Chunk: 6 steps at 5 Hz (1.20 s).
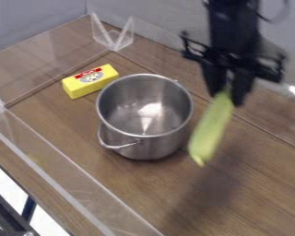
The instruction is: Put the green spoon into the silver pot
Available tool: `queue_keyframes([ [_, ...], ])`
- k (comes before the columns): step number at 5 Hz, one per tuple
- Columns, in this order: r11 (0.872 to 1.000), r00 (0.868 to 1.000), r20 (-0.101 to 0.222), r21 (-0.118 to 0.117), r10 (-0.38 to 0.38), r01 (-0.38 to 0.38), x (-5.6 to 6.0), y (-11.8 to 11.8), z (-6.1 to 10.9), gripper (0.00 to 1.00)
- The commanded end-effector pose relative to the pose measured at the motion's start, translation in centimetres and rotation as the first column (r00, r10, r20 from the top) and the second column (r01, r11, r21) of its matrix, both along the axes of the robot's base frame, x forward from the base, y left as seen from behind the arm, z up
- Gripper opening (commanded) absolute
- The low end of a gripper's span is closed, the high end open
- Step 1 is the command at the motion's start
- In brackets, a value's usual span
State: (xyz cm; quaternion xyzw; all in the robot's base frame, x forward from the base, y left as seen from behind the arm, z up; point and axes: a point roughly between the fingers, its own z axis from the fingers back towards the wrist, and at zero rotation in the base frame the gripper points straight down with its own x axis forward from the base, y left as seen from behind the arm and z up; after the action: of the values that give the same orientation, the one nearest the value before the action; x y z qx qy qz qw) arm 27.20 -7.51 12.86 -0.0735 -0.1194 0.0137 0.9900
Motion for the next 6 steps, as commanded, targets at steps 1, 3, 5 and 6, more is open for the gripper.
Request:
queue_keyframes([
  [1,1.0,1.0,0.025,0.009,0.013,-0.013,-0.1,2.4,0.6,0.0],
  [3,1.0,0.999,0.036,0.007,0.005,-0.005,-0.4,2.7,0.3,0.0],
  [5,1.0,0.999,0.044,0.018,0.015,-0.016,-0.3,3.5,0.7,0.0],
  [6,0.999,0.999,0.05,0.025,0.021,-0.022,-0.3,5.9,1.1,0.0],
])
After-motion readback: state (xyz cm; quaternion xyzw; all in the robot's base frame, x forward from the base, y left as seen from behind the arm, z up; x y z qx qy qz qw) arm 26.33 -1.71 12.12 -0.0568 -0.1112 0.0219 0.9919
